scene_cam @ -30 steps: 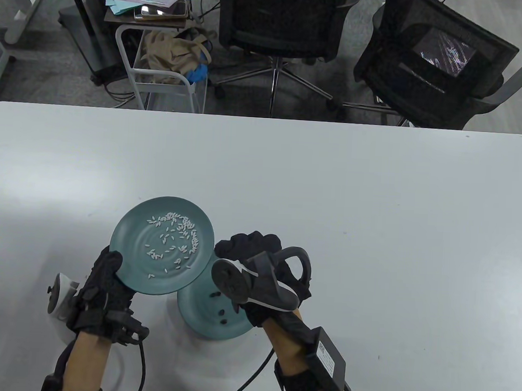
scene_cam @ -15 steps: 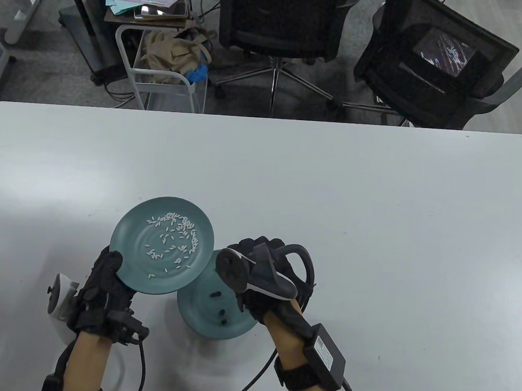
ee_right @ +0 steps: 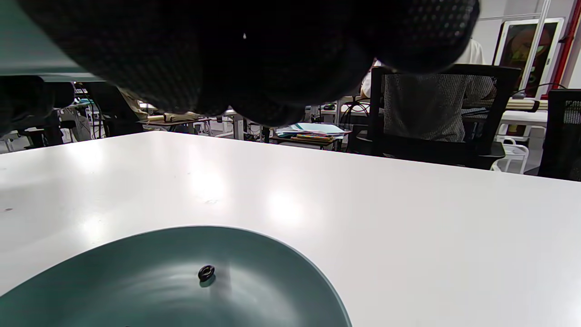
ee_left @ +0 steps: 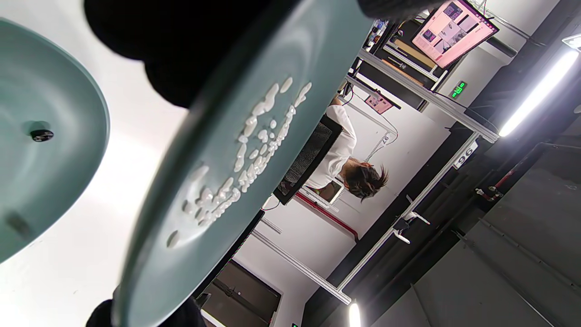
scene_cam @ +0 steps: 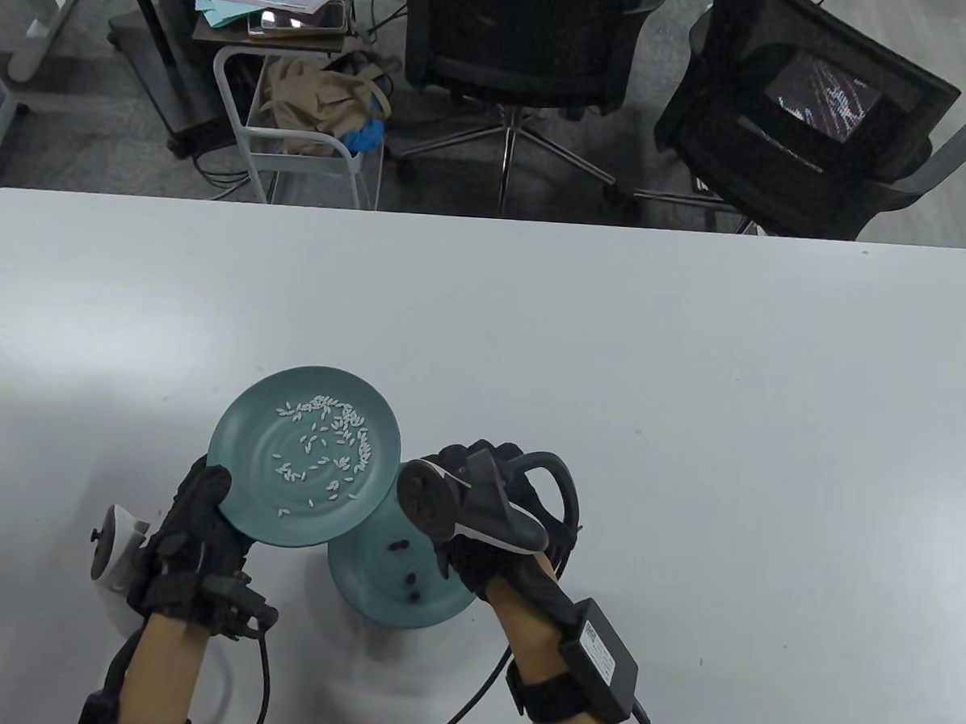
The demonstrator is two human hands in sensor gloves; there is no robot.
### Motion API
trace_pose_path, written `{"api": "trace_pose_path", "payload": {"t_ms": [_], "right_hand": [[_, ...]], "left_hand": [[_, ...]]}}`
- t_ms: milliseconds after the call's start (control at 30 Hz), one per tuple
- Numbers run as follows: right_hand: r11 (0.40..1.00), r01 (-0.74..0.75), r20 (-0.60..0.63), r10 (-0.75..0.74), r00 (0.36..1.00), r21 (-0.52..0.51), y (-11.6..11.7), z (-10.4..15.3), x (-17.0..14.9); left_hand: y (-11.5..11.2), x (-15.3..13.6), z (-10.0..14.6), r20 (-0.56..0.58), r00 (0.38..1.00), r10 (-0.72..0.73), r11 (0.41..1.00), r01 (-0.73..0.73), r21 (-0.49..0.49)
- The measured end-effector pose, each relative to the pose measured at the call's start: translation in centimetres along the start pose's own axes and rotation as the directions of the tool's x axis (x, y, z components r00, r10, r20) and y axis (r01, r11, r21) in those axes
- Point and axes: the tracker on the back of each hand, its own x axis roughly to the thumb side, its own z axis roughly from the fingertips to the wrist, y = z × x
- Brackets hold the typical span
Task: Pick coffee beans with hand pinch into plate
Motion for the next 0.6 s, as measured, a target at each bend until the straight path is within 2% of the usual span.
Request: {"api": "trace_pose_path", "payload": {"t_ms": [200, 333, 500, 600], "right_hand": [[1.0, 0.007, 0.002, -0.006, 1.0, -0.015, -0.2, 0.1, -0.1], [0.997, 0.018, 0.003, -0.018, 1.0, -0.07, -0.6, 0.6, -0.2], [0.976, 0.03, 0.039, -0.022, 0.999, -0.218, -1.5, 2.4, -0.6], [0.94, 0.067, 0.082, -0.042, 0.996, -0.333, -1.6, 4.3, -1.3]], "left_hand": [[0.0, 0.0, 0.0, 0.001, 1.0, 0.001, 1.0, -0.001, 0.0], [-0.1, 0.0, 0.0, 0.003, 1.0, 0.002, 1.0, -0.002, -0.01], [-0.4, 0.0, -0.2, 0.003, 1.0, 0.007, 0.999, -0.007, -0.043], [-0.6, -0.1, -0.2, 0.012, 1.0, -0.016, 0.999, 0.017, -0.037]]}}
